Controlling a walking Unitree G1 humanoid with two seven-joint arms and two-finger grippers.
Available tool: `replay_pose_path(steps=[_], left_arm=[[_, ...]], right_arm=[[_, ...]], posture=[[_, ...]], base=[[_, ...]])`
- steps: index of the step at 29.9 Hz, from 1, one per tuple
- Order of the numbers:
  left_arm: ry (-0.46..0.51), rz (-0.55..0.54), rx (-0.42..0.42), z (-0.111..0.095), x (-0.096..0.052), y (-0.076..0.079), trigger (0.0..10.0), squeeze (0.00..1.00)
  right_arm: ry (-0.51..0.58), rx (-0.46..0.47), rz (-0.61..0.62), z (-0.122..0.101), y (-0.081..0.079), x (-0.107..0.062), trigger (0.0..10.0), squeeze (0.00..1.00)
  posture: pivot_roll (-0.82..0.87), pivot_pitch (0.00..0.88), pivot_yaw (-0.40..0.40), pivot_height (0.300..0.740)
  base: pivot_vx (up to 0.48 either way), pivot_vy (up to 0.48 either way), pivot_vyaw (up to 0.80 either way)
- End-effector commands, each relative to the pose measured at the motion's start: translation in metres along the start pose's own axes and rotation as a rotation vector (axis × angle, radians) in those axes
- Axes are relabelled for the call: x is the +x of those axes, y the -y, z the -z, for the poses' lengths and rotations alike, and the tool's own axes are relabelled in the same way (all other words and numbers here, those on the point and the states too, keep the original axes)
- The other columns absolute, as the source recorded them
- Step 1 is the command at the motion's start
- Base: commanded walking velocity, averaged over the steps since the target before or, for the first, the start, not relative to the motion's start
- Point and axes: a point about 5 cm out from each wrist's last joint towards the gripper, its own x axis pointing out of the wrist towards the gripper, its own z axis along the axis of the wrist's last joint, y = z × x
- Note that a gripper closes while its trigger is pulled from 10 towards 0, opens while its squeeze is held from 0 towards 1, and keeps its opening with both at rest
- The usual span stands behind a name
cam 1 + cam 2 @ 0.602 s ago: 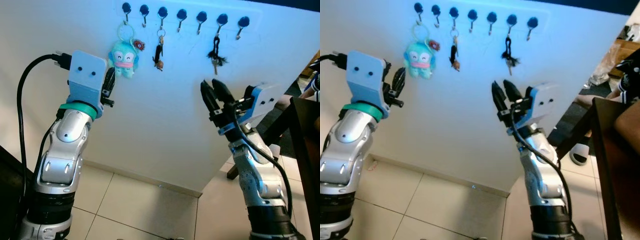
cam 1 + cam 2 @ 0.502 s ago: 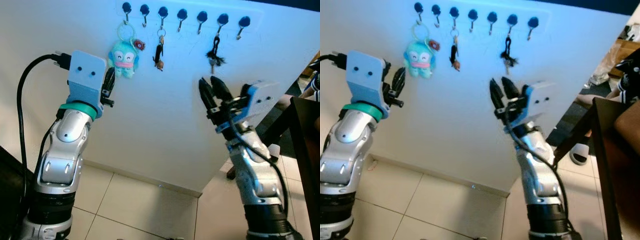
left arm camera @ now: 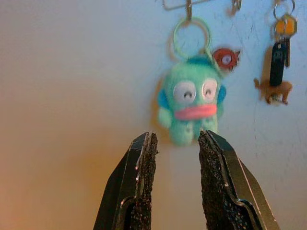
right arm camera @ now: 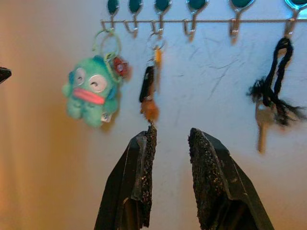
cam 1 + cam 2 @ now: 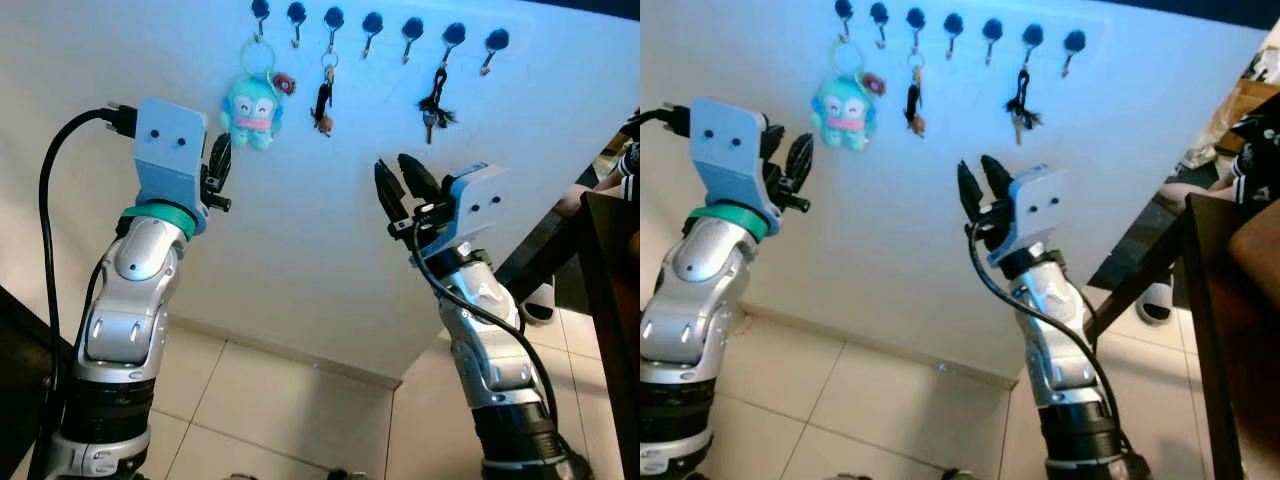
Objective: Hang keys on a hook
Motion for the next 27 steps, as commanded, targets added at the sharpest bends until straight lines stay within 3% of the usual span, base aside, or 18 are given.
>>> replay_pose_path(steps=[1, 21, 27], left_arm=[[-0.003, -0.008, -0.017, 0.0026, -0.0003, -0.0016, 10.0, 0.0], [-0.005, -0.01, -0.017, 0.0045, 0.0007, -0.0023, 10.0, 0.0], [-0.008, -0.017, -0.015, 0.0048, 0.001, -0.0033, 10.0, 0.0]], right_arm=[[-0.001, -0.006, -0.004, 0.0025, -0.0039, 0.0001, 10.0, 0.0], [-0.012, -0.031, 0.066, 0.0073, 0.0035, 0.0029, 10.0, 0.0], [-0.035, -0.019, 0.082, 0.0107, 0.0049, 0.0031, 10.0, 0.0]], posture=[[0.07, 0.0, 0.039, 0.74], [0.07, 0.0, 0.042, 0.74], [0.07, 0.0, 0.042, 0.74]], base=[[-0.458, 0.0, 0.0], [-0.455, 0.0, 0.0], [-0.164, 0.0, -0.37]])
